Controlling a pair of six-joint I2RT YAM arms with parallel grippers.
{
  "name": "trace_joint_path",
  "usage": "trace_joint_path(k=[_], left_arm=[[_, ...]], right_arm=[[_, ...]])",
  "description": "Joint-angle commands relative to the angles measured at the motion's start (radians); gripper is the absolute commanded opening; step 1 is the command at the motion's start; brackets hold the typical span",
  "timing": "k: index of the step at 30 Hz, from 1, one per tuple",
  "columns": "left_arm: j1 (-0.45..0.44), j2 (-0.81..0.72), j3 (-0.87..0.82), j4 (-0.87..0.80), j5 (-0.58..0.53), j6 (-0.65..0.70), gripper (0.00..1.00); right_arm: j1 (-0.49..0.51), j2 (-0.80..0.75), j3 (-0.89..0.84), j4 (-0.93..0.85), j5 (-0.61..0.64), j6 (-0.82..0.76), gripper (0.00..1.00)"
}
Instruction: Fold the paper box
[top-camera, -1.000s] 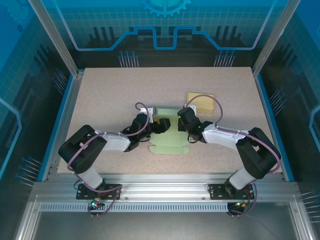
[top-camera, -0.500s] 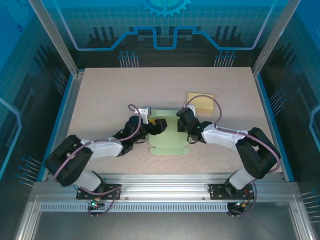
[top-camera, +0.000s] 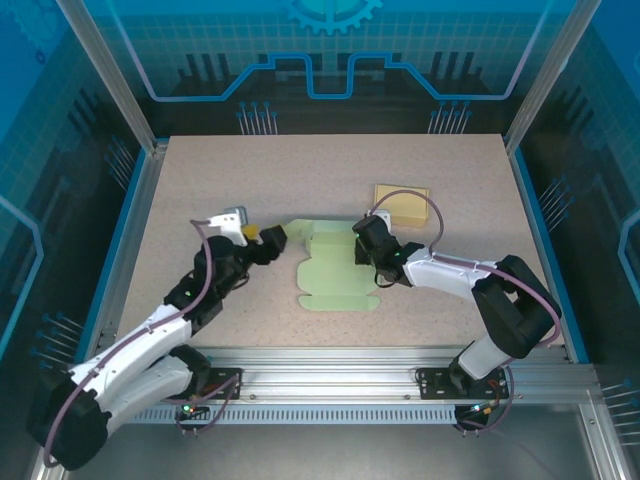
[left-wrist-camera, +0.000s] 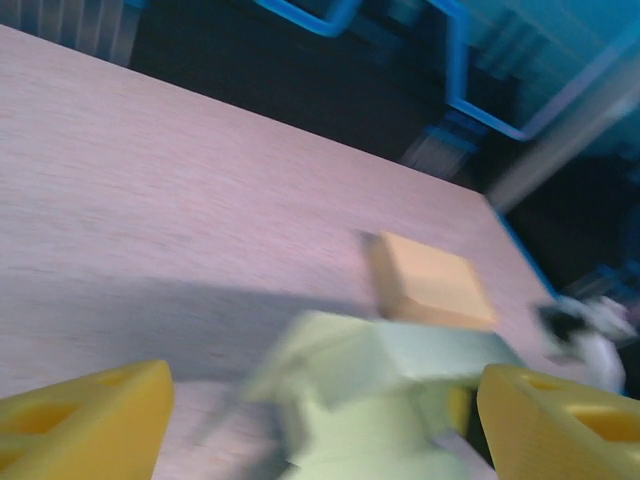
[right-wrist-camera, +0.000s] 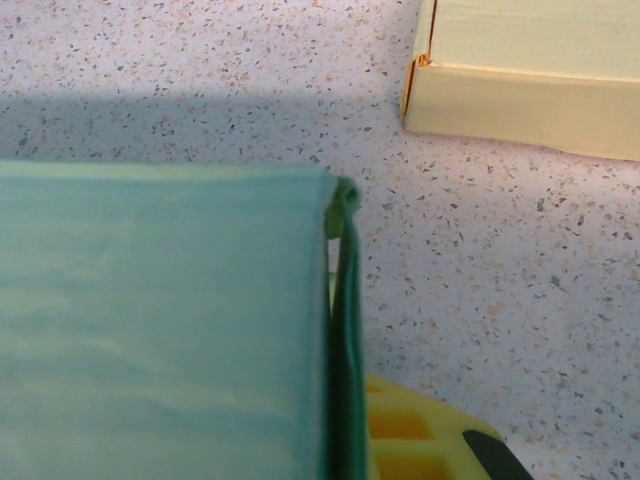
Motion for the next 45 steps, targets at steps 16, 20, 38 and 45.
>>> trace_joint_path(k=[16,20,38,45], left_arm=[[0.208,0.541,0.164,0.155,0.187,0.092,0.64],[0.208,0.622,0.164,0.248,0.279,0.097,0.62],[0.047,0.671,0.034,0.463,0.320,0.085,0.56],[0.012,0.679,0.005,0.499,0.298,0.056,0.55]], right_arm=[[0.050,-0.004,0.014,-0.004,-0.018,0.021,0.00],[0.050,0.026,0.031,-0.015,-0.010,0.022,0.00],[0.037,0.139,0.137,-0.055,0.011,0.006,0.00],[0.034,0.142,0.146,-0.059,0.004,0.003,0.00]])
